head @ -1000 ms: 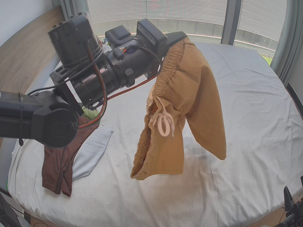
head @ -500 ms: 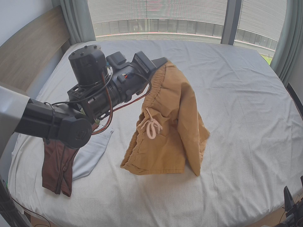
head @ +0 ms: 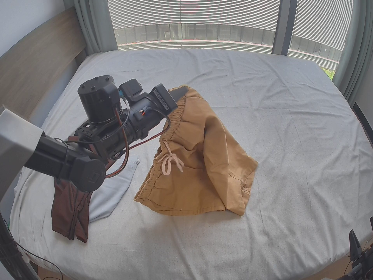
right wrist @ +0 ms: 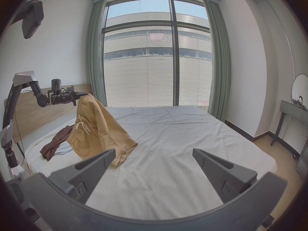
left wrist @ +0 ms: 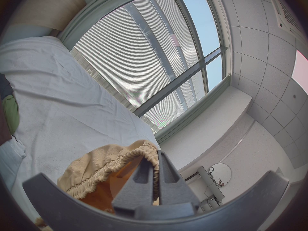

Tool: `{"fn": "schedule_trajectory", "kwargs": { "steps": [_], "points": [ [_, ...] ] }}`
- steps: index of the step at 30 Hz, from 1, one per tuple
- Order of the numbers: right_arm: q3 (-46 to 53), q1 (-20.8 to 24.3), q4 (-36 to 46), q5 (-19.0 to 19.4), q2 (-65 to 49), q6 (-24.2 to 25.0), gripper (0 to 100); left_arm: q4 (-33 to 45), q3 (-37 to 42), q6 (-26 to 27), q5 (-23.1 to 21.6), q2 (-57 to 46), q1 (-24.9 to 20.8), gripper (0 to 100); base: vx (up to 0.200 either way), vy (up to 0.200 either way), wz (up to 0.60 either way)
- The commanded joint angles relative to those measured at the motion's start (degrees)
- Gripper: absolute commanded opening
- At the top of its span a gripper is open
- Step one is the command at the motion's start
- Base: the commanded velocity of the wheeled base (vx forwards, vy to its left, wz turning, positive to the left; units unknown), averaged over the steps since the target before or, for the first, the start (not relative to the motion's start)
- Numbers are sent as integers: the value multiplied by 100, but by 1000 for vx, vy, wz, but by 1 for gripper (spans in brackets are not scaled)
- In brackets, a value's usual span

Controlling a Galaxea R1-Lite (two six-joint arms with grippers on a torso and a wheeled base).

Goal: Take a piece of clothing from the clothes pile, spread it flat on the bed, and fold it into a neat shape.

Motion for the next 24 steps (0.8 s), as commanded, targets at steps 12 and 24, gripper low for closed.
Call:
{"fn": "schedule_trajectory", "kwargs": {
  "steps": [12, 24],
  "points": [
    [101, -8, 0, 16, -93, -82, 100, -191, 76, 20, -3, -226, 246, 0, 0, 0, 0],
    [-874, -17, -729, 78, 382, -117, 100, -138, 50, 64, -3, -455, 378, 0, 0, 0, 0]
  ]
}}
